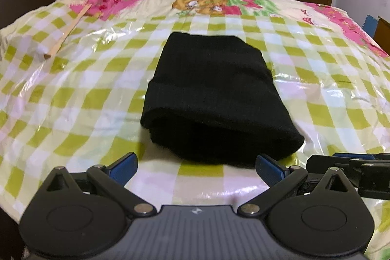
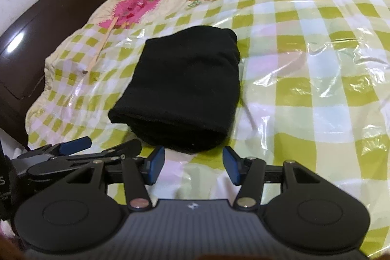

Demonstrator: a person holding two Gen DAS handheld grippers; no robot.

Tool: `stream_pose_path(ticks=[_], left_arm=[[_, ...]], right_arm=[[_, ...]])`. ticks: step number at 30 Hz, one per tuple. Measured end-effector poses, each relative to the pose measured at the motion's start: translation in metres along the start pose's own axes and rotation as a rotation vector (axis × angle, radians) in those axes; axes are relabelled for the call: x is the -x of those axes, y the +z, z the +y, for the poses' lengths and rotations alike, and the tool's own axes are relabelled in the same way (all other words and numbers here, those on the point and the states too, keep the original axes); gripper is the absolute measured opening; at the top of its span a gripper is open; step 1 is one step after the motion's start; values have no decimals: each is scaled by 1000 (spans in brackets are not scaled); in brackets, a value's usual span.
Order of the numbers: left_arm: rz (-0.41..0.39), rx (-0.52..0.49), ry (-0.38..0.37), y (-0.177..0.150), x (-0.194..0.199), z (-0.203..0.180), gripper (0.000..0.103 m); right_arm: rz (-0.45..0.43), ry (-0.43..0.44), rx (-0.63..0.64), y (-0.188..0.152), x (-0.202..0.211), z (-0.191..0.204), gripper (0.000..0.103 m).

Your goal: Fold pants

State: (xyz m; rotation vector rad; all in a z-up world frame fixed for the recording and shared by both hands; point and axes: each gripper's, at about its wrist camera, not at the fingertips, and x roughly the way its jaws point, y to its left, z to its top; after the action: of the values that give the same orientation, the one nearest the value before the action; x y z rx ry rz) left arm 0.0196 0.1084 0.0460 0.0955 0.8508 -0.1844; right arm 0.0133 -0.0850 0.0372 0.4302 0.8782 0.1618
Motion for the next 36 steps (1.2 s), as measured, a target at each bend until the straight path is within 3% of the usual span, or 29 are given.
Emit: stream_pose_path(ticks=[10, 36], left_arm=[[6, -14, 1, -5, 2, -2, 103], [36, -31, 19, -6, -1, -4, 103]], right_arm=[[34, -76, 43, -9, -9, 5, 55], [47, -86, 35, -11, -13, 2, 55]])
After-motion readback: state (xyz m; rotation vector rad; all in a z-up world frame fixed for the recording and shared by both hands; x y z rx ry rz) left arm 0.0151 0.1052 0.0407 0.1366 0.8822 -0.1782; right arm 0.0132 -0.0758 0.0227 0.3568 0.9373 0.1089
